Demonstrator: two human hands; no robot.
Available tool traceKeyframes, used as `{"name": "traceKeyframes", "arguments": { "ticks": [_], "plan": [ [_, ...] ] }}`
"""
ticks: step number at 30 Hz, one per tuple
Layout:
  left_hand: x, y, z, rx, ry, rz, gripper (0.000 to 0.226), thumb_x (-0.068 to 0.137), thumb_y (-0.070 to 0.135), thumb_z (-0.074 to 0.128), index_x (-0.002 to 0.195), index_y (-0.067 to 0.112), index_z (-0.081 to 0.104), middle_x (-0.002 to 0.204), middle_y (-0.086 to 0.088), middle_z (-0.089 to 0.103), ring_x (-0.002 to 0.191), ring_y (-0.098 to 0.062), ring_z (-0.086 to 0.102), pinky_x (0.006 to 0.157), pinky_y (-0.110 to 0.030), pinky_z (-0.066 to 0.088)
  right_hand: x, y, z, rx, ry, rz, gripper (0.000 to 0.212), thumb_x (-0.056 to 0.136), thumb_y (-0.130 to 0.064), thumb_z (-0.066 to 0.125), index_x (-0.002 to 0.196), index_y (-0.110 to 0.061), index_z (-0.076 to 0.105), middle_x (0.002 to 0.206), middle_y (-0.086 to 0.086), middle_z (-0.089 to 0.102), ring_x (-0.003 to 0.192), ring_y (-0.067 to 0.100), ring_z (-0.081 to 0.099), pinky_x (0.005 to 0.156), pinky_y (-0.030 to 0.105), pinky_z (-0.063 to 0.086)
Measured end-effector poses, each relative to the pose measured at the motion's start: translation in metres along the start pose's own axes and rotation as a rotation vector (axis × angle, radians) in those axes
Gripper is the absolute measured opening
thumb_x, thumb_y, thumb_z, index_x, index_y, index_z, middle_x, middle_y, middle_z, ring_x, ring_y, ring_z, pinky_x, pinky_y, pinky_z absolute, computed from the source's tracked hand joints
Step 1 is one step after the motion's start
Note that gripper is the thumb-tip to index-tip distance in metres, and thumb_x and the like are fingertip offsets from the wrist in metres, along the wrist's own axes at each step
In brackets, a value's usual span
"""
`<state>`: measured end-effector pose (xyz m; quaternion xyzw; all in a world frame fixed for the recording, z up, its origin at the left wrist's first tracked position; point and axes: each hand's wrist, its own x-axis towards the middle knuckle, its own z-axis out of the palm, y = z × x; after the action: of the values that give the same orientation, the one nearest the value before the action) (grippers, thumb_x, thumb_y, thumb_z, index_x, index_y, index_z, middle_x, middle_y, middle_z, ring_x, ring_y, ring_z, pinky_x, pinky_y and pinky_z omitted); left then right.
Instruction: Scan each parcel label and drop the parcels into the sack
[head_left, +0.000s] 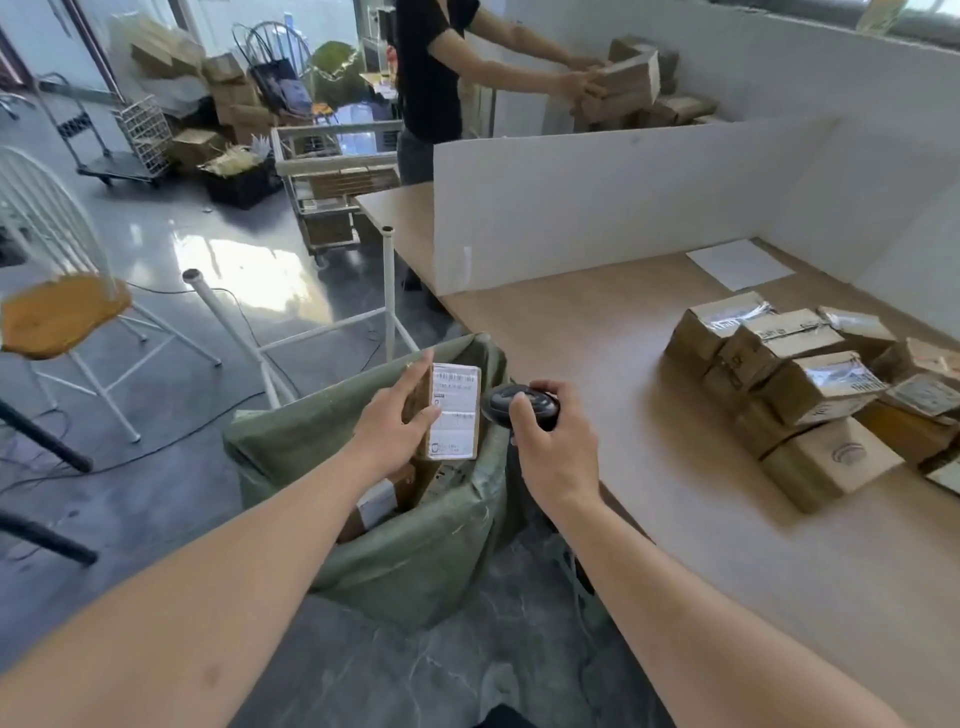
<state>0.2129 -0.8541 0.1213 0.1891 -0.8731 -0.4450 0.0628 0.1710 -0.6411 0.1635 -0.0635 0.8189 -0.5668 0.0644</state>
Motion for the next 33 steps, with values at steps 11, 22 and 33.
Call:
{"name": "traceKeyframes", "arguments": {
  "ticks": [11, 22, 33],
  "plan": [
    [0.057, -0.113, 0.012, 0.043, -0.118, -0.269, 0.082, 0.093, 0.028, 0.079, 0.153, 0.059, 0.033, 0.15, 0.003, 0.053, 0.135, -0.02, 0.051, 0.115, -0.048, 0.045, 0.073, 0.062, 0.101, -0.058, -0.188, 0.167, 0.025, 0.102, -0.048, 0.064, 0.125, -0.038, 0.06, 0.105, -0.016, 0.071, 0.092, 0.005, 0.07, 0.08, 0.033, 0.06],
    [0.082, -0.174, 0.073, 0.008, -0.314, -0.333, 0.073, 0.075, 0.018, 0.085, 0.118, 0.061, 0.044, 0.12, 0.002, 0.062, 0.111, -0.022, 0.062, 0.098, -0.051, 0.054, 0.109, 0.101, 0.124, -0.127, -0.169, 0.304, 0.023, 0.101, -0.046, 0.065, 0.123, -0.041, 0.061, 0.101, -0.02, 0.071, 0.094, 0.001, 0.068, 0.082, 0.028, 0.053],
    [0.088, -0.179, 0.066, 0.095, -0.242, -0.131, 0.072, 0.081, 0.02, 0.08, 0.133, 0.054, 0.045, 0.124, 0.008, 0.048, 0.113, -0.012, 0.051, 0.094, -0.032, 0.044, 0.082, 0.115, 0.139, -0.103, -0.041, 0.385, 0.02, 0.101, -0.044, 0.065, 0.12, -0.043, 0.061, 0.099, -0.02, 0.073, 0.09, -0.002, 0.069, 0.083, 0.029, 0.057]
  ]
}}
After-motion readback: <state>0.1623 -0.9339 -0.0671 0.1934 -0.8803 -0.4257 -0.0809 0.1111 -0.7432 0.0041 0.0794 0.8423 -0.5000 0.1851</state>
